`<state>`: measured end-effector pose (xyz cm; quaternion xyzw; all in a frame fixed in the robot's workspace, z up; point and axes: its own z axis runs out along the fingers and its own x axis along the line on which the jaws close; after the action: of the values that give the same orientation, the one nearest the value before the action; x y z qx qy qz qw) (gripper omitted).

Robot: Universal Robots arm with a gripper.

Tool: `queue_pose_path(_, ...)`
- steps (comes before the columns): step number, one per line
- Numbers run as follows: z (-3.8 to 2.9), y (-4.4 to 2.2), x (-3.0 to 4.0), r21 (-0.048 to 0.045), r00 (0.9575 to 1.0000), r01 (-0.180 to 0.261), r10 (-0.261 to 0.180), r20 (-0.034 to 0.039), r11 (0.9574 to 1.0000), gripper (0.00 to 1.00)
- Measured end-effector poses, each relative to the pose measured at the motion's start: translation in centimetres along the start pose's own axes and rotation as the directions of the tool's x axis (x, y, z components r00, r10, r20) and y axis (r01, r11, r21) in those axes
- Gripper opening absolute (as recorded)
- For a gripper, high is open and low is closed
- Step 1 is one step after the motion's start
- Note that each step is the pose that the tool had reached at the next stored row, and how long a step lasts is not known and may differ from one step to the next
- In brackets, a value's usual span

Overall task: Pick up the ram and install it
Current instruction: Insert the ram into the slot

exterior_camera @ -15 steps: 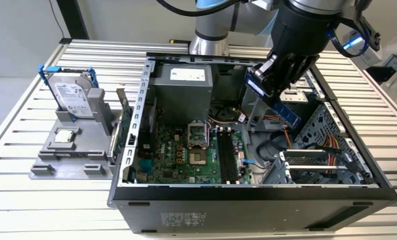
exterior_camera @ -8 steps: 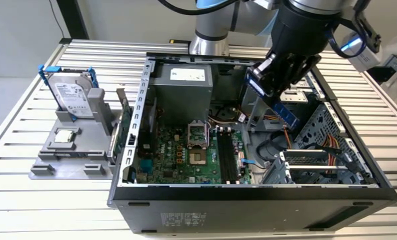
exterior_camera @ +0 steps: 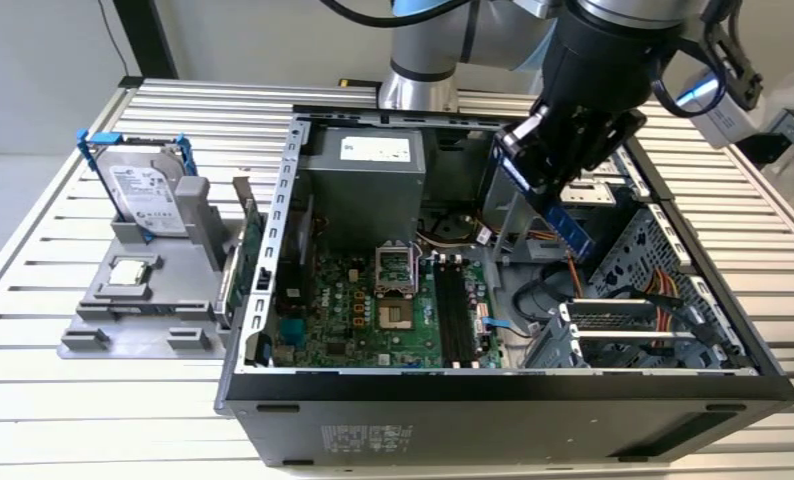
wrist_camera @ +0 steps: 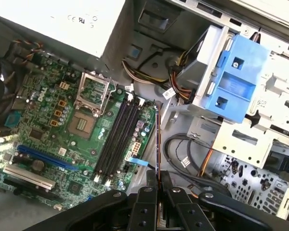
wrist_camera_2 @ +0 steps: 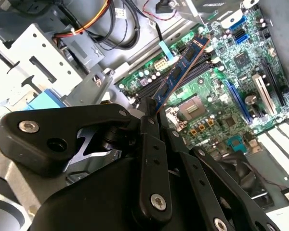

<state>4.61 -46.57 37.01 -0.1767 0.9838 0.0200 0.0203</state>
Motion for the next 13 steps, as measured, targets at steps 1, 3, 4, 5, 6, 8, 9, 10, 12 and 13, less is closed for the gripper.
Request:
queue_pose_path(1, 0.0, 0.0, 0.0, 0.0004, 1.0, -0.01, 0.01, 0.0004, 1.0, 0.0)
queue_pose_path(3, 0.0, 0.0, 0.0, 0.0013, 0.9996, -0.03, 0.03, 0.001, 0.9996, 0.0)
queue_pose_path(4, 0.0, 0.0, 0.01, 0.0018, 0.9992, -0.04, 0.04, 0.0014, 0.9992, 0.0)
queue_pose_path(5, 0.0, 0.0, 0.01, 0.0023, 0.9988, -0.049, 0.049, 0.0017, 0.9988, 0.0)
queue_pose_path(6, 0.0, 0.0, 0.01, 0.0027, 0.9982, -0.059, 0.059, 0.002, 0.9982, 0.0)
queue_pose_path(8, 0.0, 0.0, 0.01, 0.0036, 0.9969, -0.079, 0.079, 0.0027, 0.9969, 0.0)
queue_pose_path(9, 0.0, 0.01, 0.02, 0.004, 0.9961, -0.088, 0.088, 0.003, 0.9961, 0.0)
queue_pose_path(10, 0.0, 0.01, 0.02, 0.0044, 0.9952, -0.098, 0.098, 0.0034, 0.9952, 0.0)
queue_pose_path(12, 0.01, 0.01, 0.02, 0.0052, 0.993, -0.118, 0.118, 0.0042, 0.993, 0.0)
queue_pose_path(13, 0.0, 0.01, 0.02, 0.0057, 0.9918, -0.128, 0.127, 0.0045, 0.9918, 0.0)
